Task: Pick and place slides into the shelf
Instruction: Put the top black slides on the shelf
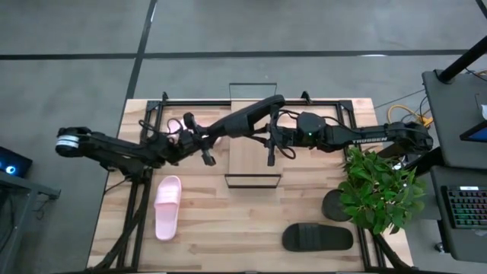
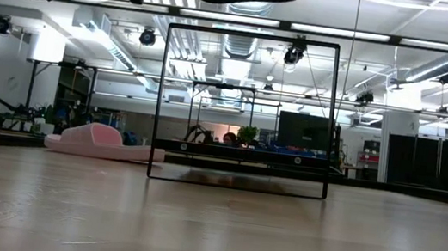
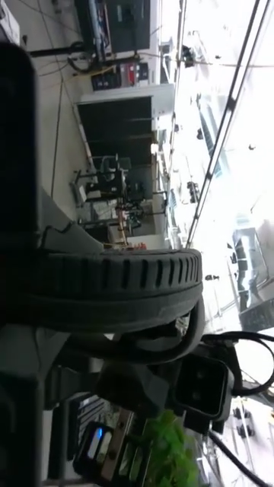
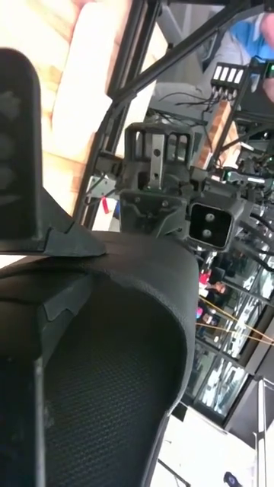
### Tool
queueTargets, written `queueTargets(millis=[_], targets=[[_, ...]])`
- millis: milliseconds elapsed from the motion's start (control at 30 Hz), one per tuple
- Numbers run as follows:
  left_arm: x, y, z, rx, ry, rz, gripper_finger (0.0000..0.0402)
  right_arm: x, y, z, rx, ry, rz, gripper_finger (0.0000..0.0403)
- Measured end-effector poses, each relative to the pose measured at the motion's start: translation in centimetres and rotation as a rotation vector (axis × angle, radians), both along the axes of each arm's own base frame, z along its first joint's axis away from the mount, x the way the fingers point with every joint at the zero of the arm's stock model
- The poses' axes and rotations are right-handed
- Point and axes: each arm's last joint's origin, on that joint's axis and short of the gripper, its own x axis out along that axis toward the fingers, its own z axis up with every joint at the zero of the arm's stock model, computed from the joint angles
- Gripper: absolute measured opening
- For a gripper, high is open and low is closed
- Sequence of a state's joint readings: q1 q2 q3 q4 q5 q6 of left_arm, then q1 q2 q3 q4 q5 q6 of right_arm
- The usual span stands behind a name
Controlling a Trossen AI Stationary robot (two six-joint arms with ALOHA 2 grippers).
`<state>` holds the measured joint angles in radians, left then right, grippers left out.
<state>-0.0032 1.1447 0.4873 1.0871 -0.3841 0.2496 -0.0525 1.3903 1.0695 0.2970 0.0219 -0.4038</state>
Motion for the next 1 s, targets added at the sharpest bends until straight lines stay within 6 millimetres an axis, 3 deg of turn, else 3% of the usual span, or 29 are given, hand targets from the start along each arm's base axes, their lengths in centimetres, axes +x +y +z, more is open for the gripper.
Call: queueTargets(millis=[267, 733, 1000], targets=[[-1.5, 0.1, 0.8, -0.03, 0.061, -0.016, 0.0019, -0.1, 0.3, 0.1, -0.072, 0.006, 0.013, 0.0037], [-7.1, 0.2, 1.5, -0.326, 0.15, -0.092, 0.0019, -1.9, 2.3, 4.2, -0.313, -0.11, 0.053, 0.0135], [-10.1, 0.1, 2.4, -0.482, 0.073, -0.143, 0.0018, -3.2, 2.1, 4.2, -0.596, 0.04, 0.023, 0.0162]])
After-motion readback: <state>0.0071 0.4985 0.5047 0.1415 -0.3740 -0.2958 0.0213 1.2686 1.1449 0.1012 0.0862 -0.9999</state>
